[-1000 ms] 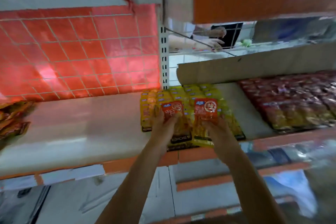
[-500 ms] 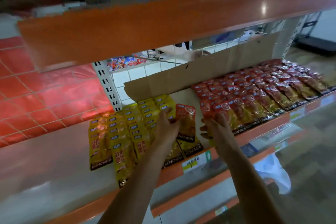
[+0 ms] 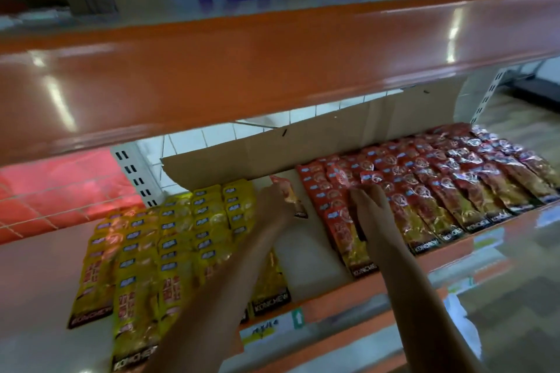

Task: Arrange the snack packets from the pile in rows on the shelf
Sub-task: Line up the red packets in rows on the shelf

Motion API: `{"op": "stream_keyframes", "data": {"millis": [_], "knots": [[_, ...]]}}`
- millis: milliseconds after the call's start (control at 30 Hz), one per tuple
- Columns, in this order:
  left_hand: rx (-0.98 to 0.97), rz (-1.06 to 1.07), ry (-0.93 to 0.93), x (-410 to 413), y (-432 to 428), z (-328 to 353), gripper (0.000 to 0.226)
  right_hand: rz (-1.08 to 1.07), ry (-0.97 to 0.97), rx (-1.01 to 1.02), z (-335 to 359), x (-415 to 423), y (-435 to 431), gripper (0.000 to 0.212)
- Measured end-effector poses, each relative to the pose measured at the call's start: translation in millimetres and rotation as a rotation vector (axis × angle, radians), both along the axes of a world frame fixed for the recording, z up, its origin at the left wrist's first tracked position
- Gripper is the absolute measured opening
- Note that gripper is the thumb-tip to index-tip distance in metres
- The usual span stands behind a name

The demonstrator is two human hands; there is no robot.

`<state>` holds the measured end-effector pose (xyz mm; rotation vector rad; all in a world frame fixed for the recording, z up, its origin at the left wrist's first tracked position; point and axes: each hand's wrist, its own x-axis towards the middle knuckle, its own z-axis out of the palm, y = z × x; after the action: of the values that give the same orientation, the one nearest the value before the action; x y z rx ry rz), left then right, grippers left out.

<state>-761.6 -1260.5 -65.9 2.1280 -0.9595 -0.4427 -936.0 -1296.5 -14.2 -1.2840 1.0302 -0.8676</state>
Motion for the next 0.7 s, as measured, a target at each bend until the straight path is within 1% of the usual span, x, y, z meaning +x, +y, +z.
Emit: {"op": "stream_keyframes", "data": {"millis": [33, 100, 200, 300, 400, 500, 533, 600, 667, 700], "knots": [[0.085, -0.005, -0.068, 1.6, -9.5, -2.7, 0.021, 0.020, 0.008, 0.001, 2.5, -1.6, -8.8, 0.008], [0.166, 0.044, -0.175, 5.7, -23.6, -11.0, 0.030, 0.042, -0.001, 0.012, 5.7, -3.9, -24.2, 0.010], [0.176, 0.107, -0.245, 5.7, -32.7, -14.2, 0.035, 0.074, -0.030, 0.025, 6.1, -3.5, -43.2, 0.011], [0.242, 0.064, -0.358, 8.2, -38.5, -14.1, 0.032, 0.122, -0.039, 0.056, 2.0, -0.8, -57.6, 0.016], [0.266, 0.006, -0.450, 11.3, -42.6, -10.8, 0.033, 0.157, -0.004, 0.043, -2.6, 3.5, -68.9, 0.021], [0.268, 0.000, -0.457, 16.4, -45.5, -12.3, 0.038, 0.178, 0.008, -0.027, -4.8, 9.2, -76.7, 0.012], [0.263, 0.007, -0.453, 15.7, -45.2, -11.0, 0.038, 0.186, 0.023, -0.070, -6.2, 11.1, -79.4, 0.010], [0.180, 0.074, -0.450, 13.8, -44.1, -9.0, 0.035, 0.198, 0.089, -0.152, -9.9, 17.4, -84.5, 0.014], [0.003, 0.200, -0.412, 8.8, -42.2, -1.5, 0.033, 0.211, 0.131, -0.209, -12.8, 26.7, -87.7, 0.016], [-0.079, 0.242, -0.341, 5.6, -41.0, 2.8, 0.032, 0.219, 0.147, -0.240, -13.8, 32.3, -88.2, 0.013]]}}
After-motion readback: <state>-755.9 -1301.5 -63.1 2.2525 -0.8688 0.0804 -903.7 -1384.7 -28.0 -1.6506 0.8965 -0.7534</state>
